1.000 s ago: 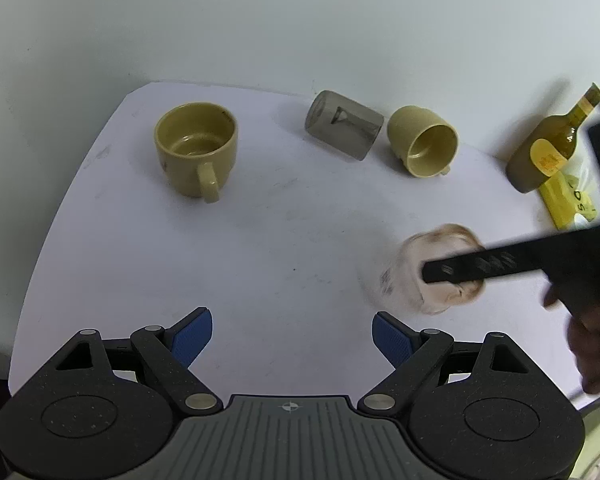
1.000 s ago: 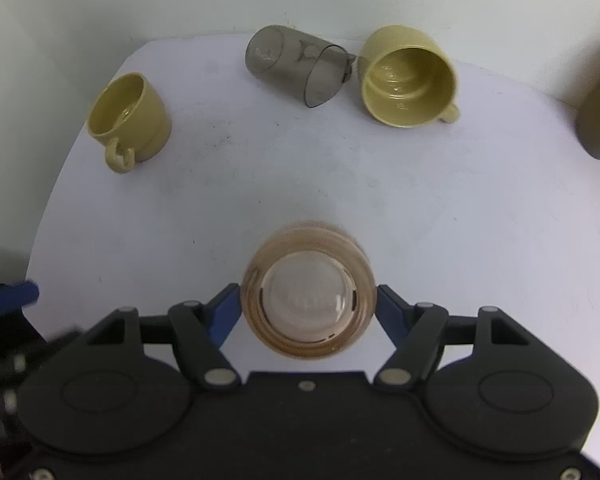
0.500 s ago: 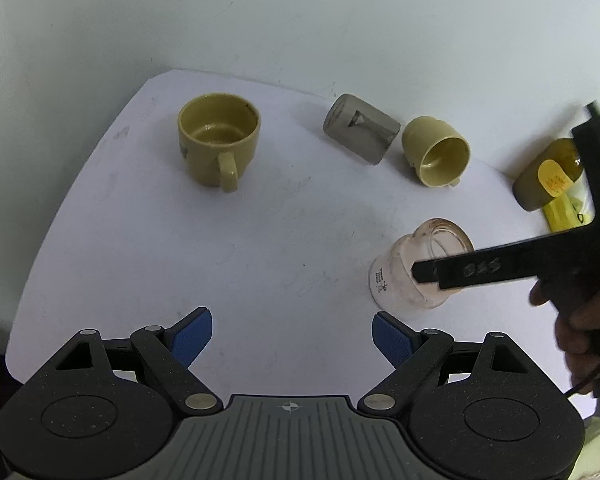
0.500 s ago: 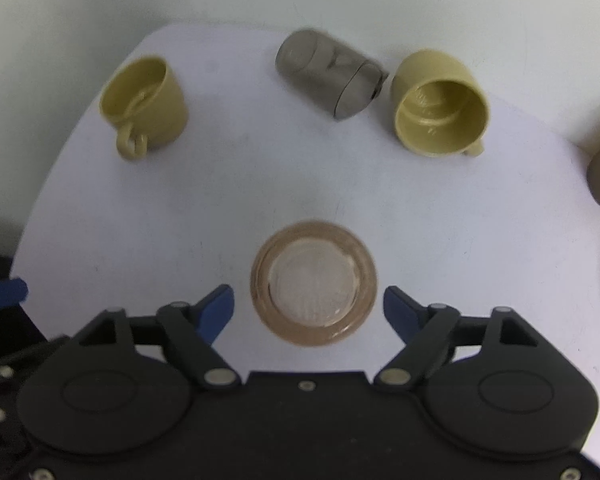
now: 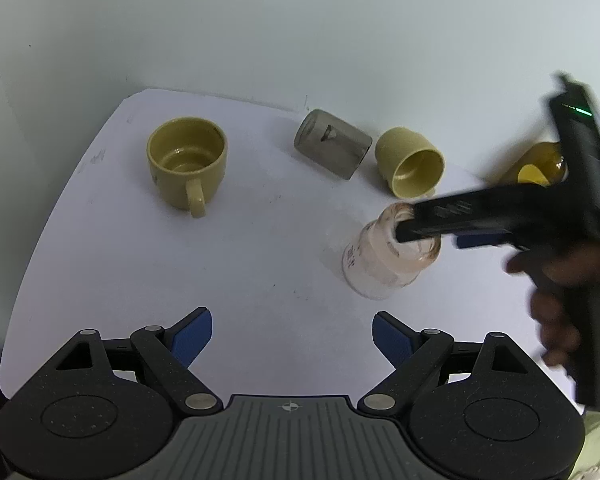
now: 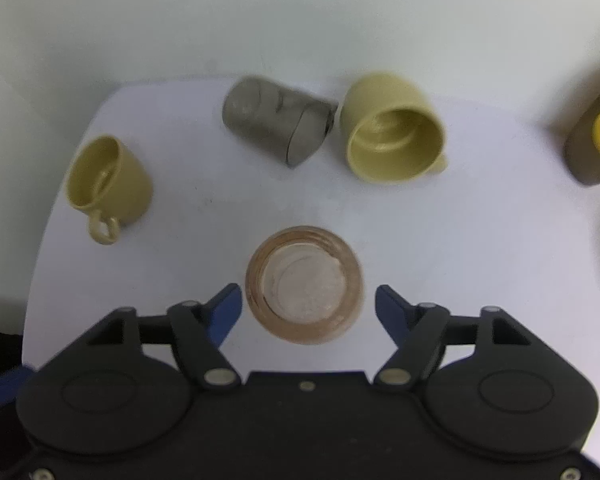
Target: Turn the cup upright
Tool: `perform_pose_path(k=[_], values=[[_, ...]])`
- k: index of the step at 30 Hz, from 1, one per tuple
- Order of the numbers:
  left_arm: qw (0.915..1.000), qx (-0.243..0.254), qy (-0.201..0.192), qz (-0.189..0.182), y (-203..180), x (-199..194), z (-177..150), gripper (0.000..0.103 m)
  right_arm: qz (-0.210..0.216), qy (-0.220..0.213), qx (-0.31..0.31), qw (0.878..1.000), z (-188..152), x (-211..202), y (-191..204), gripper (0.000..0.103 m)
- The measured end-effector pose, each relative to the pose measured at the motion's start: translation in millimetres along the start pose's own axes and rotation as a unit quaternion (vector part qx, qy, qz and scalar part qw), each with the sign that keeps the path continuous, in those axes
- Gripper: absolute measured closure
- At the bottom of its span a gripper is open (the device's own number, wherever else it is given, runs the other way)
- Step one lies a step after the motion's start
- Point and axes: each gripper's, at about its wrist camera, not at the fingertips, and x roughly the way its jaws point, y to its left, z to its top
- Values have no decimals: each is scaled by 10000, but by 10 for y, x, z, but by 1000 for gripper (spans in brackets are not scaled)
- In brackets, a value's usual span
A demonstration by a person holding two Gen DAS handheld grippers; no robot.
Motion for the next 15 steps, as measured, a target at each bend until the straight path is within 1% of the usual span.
perform_pose_path(k=[1,2,3,4,5,6,7,8,10,12,15], values=[[10000,-49,12,35,-9,-27,27,11,-22,-205,46,9998,-82,-230,-55,13],[9999,-134,8,62,-11,-64,52,7,-45,-276,73,9996,-126,-332,-80,12],[9997,-226,-18,82,-12,-104,78,0,-57,-302,98,9995,-151,-448,-127,10],[9996,-274,-32,80,-11,-130,89,0,-55,-302,105,9995,-155,-486,-130,7],[9992,-407,-27,49,-3,-194,120,0,-33,-284,125,9995,-175,-609,-157,0],[9986,-518,16,61,-2,-246,153,0,-17,-265,136,9996,-176,-662,-168,0],[9984,-558,66,107,-16,-277,177,0,6,-188,152,9997,-203,-814,-187,0],[9982,-564,111,152,-27,-289,200,0,-32,-131,135,9998,-196,-879,-165,0],[9978,-492,172,400,-87,-333,244,0,-157,-110,16,9998,-218,-944,-111,0],[9970,-393,240,622,-133,-342,263,0,-249,-183,-139,9994,-263,-973,-31,0],[9960,-204,299,815,-181,-300,248,0,-178,-183,-96,9996,-287,-976,-23,0]])
